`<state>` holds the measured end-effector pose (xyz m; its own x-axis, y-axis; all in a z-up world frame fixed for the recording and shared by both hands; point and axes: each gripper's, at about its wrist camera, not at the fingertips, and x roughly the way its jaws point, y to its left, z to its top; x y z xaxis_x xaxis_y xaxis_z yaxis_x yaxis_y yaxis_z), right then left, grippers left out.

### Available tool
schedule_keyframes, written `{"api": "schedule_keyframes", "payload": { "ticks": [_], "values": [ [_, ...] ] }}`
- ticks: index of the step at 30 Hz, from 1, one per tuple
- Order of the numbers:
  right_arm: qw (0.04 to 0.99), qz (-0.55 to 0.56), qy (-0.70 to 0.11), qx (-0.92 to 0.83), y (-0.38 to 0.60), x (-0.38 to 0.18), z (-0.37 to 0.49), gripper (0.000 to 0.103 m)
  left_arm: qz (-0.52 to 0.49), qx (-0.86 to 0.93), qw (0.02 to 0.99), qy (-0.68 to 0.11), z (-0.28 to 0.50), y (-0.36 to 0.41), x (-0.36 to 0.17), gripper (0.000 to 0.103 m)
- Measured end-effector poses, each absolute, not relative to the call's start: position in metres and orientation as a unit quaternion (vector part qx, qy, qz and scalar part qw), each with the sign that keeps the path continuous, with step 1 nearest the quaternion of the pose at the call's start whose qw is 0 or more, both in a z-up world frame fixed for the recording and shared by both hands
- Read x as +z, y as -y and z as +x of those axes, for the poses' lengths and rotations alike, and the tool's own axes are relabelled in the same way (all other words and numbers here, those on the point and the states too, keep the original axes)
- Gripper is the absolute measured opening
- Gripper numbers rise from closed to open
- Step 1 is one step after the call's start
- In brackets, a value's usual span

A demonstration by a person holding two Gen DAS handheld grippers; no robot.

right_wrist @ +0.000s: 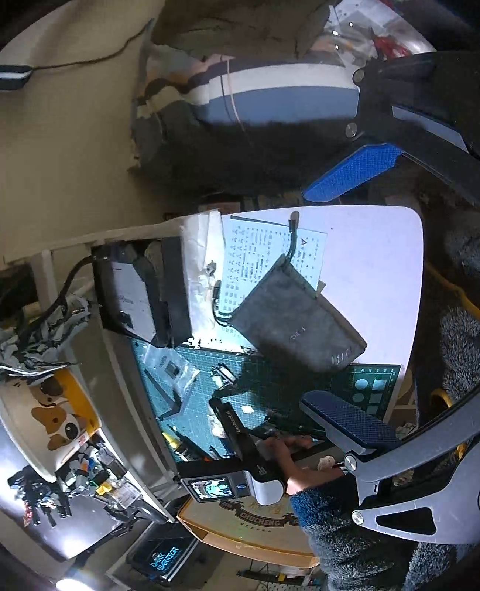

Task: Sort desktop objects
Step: 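Close the left tool on the clear hand sanitizer bottle, then grasp the green pen with the right tool while the left tool lifts the sanitizer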

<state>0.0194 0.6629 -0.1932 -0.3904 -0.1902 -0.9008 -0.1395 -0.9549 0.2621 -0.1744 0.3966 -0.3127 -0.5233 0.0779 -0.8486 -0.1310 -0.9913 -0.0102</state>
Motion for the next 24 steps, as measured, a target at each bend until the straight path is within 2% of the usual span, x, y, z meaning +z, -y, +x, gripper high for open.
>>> {"api": "schedule_keyframes", "payload": {
  "ticks": [9, 18, 23, 24],
  "values": [
    [0.025, 0.564, 0.146, -0.813, -0.658, -0.201, 0.026, 0.103, -0.484, 0.872, 0.070, -0.021, -0.175, -0.395, -0.307, 0.079],
    [0.065, 0.563, 0.144, -0.811, -0.623, -0.215, 0.010, 0.103, -0.448, 0.891, 0.068, 0.035, -0.133, -0.341, -0.236, 0.079],
    [0.115, 0.564, 0.140, -0.805, -0.579, -0.233, -0.007, 0.100, -0.450, 0.891, 0.052, 0.040, -0.108, -0.303, -0.214, 0.079],
    [0.126, 0.566, 0.141, -0.802, -0.568, -0.239, -0.011, 0.094, -0.453, 0.889, 0.049, 0.040, -0.103, -0.295, -0.213, 0.079]
  ]
}}
